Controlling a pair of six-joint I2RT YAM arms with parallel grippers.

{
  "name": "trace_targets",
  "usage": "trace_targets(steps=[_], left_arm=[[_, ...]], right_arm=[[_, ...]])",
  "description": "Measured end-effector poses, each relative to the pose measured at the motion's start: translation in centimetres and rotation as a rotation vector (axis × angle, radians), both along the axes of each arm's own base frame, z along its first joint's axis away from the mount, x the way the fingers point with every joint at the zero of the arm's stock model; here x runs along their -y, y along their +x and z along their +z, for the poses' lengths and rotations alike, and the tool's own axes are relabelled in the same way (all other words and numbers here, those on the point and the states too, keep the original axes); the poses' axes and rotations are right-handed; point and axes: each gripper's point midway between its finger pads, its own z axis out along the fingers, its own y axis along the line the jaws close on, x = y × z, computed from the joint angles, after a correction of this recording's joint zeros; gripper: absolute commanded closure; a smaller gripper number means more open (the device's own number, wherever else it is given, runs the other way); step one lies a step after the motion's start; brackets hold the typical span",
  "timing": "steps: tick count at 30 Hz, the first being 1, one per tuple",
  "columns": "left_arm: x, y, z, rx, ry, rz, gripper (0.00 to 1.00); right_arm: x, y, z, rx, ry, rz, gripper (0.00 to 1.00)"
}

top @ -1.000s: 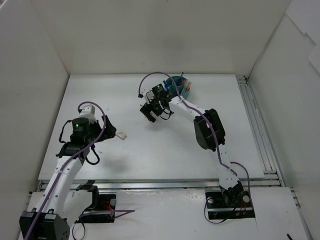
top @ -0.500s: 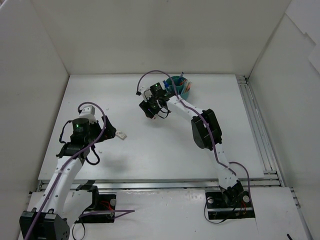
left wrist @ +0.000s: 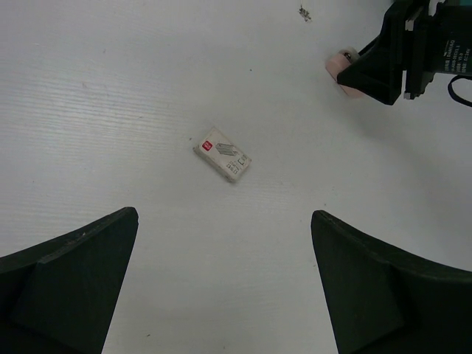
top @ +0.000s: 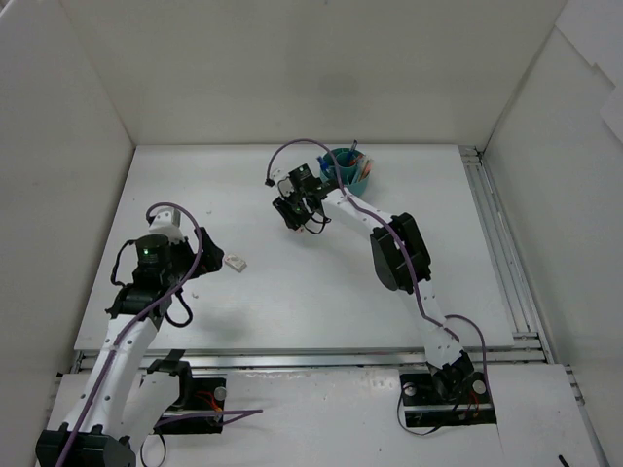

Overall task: Sort the stationery into containers
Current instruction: Pick up the stationery from the center of the board, then place the stationery in the storage box.

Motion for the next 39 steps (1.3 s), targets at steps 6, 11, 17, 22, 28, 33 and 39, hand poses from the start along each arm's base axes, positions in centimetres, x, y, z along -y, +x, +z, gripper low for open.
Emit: trace_targets(steps=[6, 11, 17, 22, 28, 33, 39], left_arm=[[0.0, -0.2, 0.7, 0.027, -0.002, 0.000, 0.00], [0.0, -0.1, 0.3, 0.012, -0.004, 0.002, 0.00], [0.1, 0.6, -1.6, -0.058, -0.006, 0.003, 0.00], [0.5, 1.3, -2.9, -0.114, -0.016, -0.005, 0.00], [0.7, 3.0, -2.4, -0.119, -0.024, -0.007, 0.00], [1.0, 4.3, -2.2, -0.121, -0.029, -0.009, 0.00], [1.5, 5.4, -2.8, -0.156, -0.034, -0.015, 0.00]], right_arm=[[0.4, 0.0, 0.3, 0.012, -0.027, -0.031, 0.85], [1.3, 0.4, 3.7, 0.053, -0.019, -0.066, 0.88], [5.9, 4.5, 15.0, 0.205, 0.146, -0.213, 0.87], [15.5, 10.4, 24.0, 0.397, 0.247, -0.428, 0.85], [23.7, 15.0, 27.1, 0.513, 0.257, -0.619, 0.83], [23.7, 19.0, 24.9, 0.527, 0.288, -0.632, 0.81], [22.0, 20.7, 16.0, 0.388, 0.282, -0.591, 0.79]])
